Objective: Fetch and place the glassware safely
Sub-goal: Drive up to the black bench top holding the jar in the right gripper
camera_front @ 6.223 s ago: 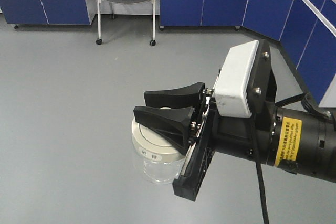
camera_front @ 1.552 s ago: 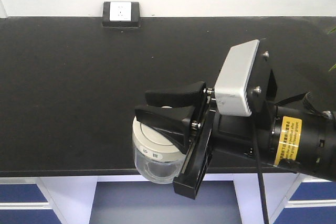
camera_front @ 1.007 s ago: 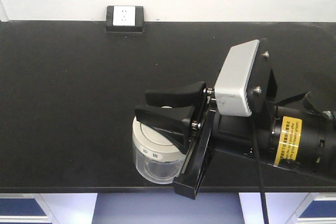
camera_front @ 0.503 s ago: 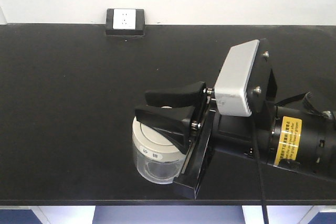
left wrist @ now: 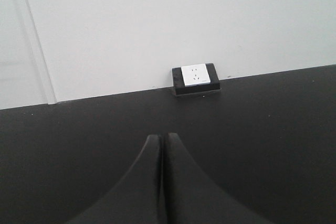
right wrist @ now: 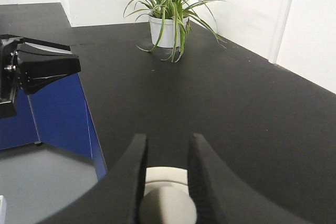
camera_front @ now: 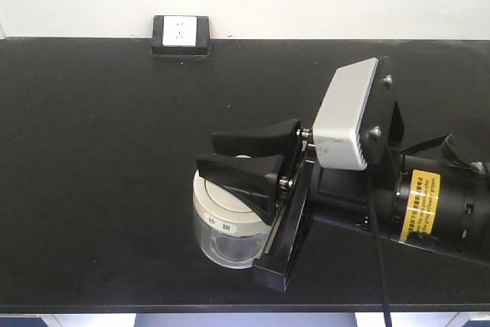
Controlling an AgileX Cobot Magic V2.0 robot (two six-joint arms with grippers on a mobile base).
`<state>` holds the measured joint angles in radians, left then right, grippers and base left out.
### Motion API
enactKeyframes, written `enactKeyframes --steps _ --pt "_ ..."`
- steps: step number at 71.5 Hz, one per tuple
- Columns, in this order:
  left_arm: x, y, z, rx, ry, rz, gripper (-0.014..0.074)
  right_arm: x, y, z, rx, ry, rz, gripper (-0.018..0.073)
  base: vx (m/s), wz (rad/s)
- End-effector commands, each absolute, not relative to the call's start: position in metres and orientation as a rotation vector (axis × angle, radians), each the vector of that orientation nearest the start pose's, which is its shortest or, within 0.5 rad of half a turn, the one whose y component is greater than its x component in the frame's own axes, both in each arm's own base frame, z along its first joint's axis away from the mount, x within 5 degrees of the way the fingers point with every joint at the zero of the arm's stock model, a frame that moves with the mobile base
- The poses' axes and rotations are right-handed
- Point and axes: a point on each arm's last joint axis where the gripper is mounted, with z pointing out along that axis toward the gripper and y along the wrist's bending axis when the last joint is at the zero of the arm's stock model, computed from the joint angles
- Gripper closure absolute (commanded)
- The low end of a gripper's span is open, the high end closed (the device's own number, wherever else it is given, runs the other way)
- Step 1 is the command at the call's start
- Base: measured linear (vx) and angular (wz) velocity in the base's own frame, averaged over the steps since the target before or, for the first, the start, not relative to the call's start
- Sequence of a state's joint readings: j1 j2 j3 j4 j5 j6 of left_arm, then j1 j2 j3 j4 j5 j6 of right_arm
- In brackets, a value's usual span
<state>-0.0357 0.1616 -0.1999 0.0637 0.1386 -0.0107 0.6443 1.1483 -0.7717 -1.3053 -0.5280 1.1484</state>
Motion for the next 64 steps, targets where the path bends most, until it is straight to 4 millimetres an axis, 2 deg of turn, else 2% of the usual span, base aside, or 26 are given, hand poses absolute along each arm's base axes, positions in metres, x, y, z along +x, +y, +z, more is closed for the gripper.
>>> enactKeyframes --steps 1,64 --pt "0.0645 -0.0019 0.2737 0.051 1.497 0.005 0.0603 0.1643 0.1813 0.3538 -0.966 1.376 0.871 0.0560 0.03 0.00" --pt "0.0645 -0.0019 0.2737 0.051 1.497 0.005 0.0603 0.1643 0.1813 0.3538 -0.966 1.376 0.871 0.0560 0.03 0.00"
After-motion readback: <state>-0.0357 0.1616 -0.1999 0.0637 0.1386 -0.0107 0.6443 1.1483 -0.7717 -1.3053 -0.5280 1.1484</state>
